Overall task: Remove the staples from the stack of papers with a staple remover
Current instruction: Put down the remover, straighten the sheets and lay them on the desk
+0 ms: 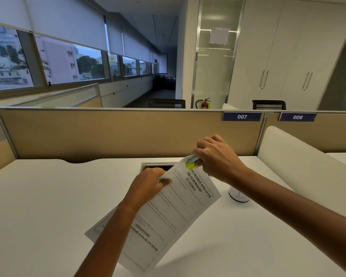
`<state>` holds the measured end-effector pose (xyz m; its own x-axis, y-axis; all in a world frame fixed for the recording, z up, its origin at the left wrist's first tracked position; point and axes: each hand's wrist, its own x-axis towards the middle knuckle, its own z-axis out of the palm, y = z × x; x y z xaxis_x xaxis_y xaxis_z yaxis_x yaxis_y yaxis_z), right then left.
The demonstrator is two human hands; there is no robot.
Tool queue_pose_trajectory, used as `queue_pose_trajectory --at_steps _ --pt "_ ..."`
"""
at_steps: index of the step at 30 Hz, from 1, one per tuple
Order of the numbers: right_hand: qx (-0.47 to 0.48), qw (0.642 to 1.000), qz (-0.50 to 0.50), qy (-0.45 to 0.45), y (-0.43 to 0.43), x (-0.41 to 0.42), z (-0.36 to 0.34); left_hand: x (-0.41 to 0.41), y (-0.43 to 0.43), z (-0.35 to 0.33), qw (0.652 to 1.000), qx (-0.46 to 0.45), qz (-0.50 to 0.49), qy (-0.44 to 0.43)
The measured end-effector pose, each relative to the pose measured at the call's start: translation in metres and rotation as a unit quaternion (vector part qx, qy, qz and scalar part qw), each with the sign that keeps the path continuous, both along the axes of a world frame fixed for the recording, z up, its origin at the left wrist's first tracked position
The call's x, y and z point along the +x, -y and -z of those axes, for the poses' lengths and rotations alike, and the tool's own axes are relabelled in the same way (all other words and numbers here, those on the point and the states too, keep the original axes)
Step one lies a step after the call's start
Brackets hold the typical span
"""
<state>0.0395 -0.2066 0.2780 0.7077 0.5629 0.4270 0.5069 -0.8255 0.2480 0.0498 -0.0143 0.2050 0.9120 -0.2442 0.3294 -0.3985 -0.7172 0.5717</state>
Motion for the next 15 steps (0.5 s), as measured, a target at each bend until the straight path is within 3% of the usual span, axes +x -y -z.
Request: queue_pose_trajectory --at_steps 5,8,11,15 --pt "0.082 0.993 0.053 -0.059 0.003 0.008 0.009 0.001 0.005 0.0 0.999 -0.018 -0.03 0.003" --pt "0.236 0.964 0.079 -0.097 0.013 0.011 0.024 0.001 0.001 0.001 0.997 -0.062 -0.053 -0.003" --pt "0.389 0.906 0.109 -0.128 0.03 0.011 0.056 0.0 -0.009 0.005 0.984 -0.162 -0.06 -0.033" --pt "0.422 0.866 0.212 -0.165 0.056 0.006 0.126 -0.004 -0.019 0.013 0.941 -0.321 -0.066 -0.09"
